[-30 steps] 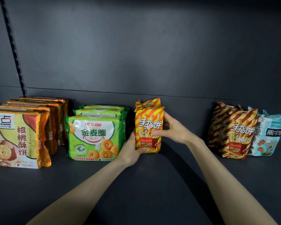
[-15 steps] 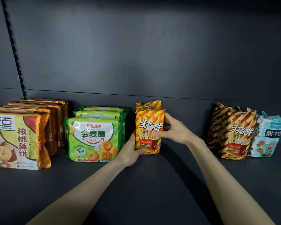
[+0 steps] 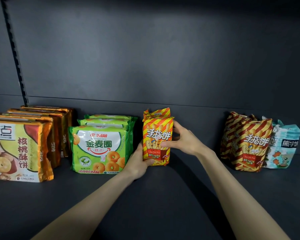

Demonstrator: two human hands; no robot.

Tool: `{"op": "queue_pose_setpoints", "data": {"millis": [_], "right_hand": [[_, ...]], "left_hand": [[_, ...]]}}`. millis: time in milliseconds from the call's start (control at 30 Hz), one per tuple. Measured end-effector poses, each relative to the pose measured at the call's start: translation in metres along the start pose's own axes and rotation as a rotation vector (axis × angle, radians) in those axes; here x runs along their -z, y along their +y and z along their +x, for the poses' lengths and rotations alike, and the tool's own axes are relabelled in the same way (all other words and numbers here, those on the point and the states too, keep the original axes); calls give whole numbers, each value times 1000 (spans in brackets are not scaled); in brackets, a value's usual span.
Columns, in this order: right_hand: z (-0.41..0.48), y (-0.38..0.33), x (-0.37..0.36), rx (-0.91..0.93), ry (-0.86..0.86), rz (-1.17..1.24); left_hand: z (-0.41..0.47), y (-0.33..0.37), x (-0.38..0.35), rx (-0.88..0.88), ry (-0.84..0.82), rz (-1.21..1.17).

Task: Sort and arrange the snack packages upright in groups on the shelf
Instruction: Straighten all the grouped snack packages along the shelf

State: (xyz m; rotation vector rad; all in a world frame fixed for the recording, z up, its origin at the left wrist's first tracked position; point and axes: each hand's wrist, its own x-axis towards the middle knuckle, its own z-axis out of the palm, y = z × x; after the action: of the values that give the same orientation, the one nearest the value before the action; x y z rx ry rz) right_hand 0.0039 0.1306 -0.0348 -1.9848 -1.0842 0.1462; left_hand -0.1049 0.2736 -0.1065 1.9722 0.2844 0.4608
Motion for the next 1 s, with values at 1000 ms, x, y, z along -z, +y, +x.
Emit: {"op": "queue_pose_setpoints", "data": {"millis": [1000], "right_hand": [[-29, -31, 13, -155, 15, -422]], "left_hand": [[-51, 31, 18, -67, 2, 498]]}}
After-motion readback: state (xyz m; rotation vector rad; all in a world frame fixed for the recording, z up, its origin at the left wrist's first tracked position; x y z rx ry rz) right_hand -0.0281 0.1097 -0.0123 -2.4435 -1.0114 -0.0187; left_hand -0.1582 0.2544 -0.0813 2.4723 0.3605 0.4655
